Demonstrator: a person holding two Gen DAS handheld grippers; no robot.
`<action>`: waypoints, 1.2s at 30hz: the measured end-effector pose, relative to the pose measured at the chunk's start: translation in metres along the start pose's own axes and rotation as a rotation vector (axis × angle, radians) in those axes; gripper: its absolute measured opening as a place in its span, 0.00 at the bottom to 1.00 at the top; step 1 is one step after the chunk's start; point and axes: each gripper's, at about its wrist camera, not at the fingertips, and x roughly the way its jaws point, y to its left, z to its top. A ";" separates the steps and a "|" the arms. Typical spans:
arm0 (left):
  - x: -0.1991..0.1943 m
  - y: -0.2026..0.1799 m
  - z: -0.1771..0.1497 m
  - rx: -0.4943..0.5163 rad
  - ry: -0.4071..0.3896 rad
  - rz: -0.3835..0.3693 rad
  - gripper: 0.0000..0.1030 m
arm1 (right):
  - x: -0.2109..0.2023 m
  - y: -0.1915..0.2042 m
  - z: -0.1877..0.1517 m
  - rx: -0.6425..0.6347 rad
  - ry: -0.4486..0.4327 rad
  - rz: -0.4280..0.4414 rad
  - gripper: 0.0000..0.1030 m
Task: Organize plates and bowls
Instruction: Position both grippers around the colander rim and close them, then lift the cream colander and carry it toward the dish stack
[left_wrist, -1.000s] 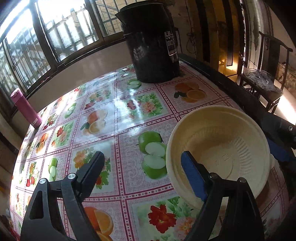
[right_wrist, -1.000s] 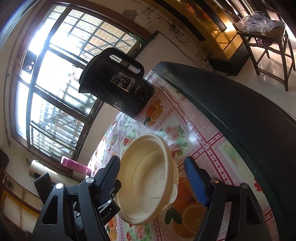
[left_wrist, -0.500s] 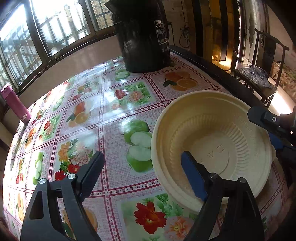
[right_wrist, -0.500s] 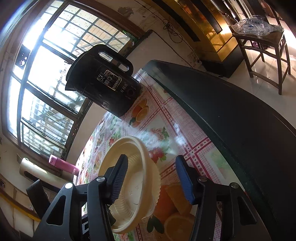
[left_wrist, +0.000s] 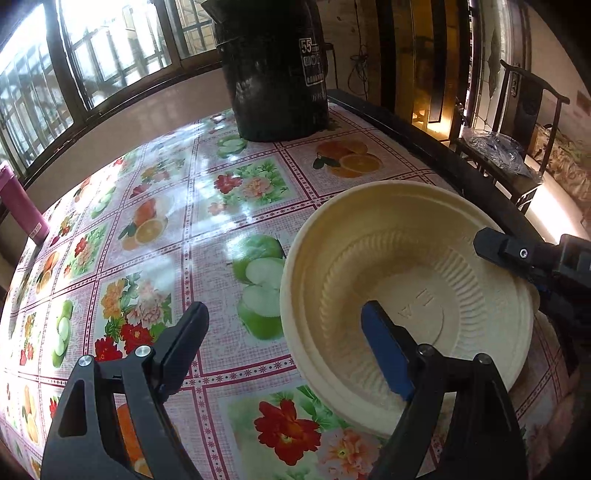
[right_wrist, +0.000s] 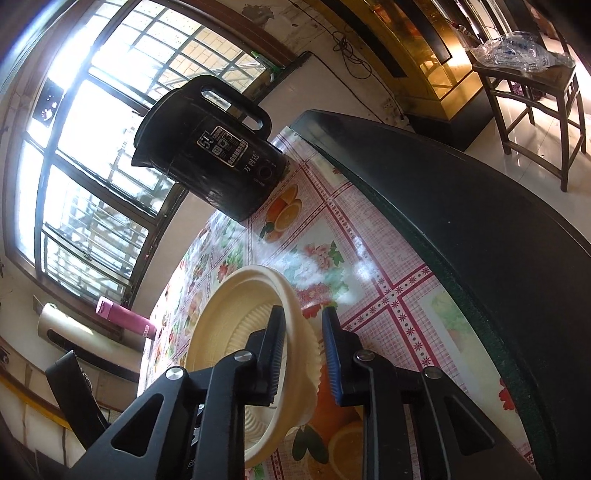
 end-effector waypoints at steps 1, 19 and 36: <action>0.000 -0.001 0.000 0.005 0.000 -0.005 0.82 | 0.000 0.001 -0.001 -0.003 0.002 0.002 0.17; -0.020 0.008 -0.026 0.020 0.045 -0.060 0.50 | 0.000 0.004 -0.025 0.062 0.106 0.084 0.13; -0.090 0.048 -0.113 0.051 0.090 0.005 0.50 | -0.032 0.034 -0.129 0.109 0.206 0.145 0.14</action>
